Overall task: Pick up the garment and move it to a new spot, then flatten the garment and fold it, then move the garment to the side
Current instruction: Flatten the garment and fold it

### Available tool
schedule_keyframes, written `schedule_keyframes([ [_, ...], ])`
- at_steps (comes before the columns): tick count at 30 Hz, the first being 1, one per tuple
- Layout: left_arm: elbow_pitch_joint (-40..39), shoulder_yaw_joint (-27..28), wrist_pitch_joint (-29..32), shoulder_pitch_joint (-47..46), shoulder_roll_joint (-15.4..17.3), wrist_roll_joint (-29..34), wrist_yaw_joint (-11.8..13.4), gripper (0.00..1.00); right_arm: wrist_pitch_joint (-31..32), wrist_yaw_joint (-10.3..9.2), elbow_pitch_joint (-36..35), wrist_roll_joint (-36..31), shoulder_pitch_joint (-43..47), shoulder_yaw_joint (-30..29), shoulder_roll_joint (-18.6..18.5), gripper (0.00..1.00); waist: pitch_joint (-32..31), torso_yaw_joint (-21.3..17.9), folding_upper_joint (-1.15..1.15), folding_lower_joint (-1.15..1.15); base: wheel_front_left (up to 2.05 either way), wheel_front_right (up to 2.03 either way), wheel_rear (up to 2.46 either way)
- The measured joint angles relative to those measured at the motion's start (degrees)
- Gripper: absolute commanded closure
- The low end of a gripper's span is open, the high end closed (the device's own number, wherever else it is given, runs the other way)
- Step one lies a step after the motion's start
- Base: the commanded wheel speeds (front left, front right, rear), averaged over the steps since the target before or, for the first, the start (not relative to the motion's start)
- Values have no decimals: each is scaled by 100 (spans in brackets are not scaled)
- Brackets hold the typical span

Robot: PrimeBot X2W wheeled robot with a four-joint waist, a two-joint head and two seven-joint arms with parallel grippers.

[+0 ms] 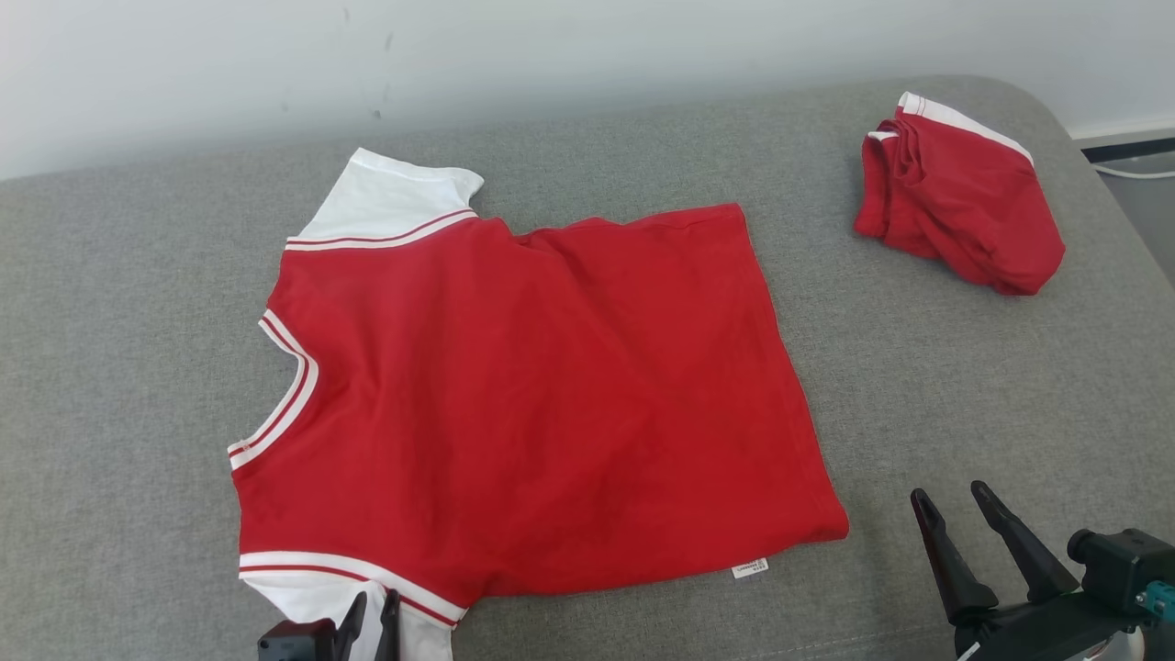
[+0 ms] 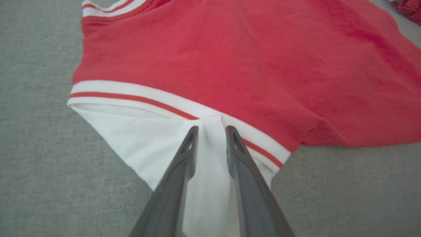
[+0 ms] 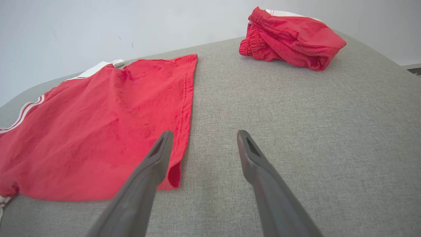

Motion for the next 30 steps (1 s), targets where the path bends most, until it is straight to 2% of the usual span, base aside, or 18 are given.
schedule_keyframes([
  [3,60,68,-2,-75,-27,47,0,70,1,-7,-43,0,4,-4,-15,0,2,2,0,0,0,0,0],
  [6,111,107,-9,-102,-52,99,0,100,2,-41,-87,0,3,-13,-29,0,4,8,0,0,0,0,0],
  [14,-131,466,-368,-108,-156,40,0,100,53,-49,-123,48,191,-51,-96,0,6,82,0,0,0,0,0],
  [23,-375,957,-567,599,-164,42,0,100,160,-38,-130,119,548,123,-90,0,16,285,0,0,0,0,0],
  [30,-601,887,-605,572,-178,69,0,100,360,215,88,100,265,387,-2,0,4,432,0,0,0,0,0],
])
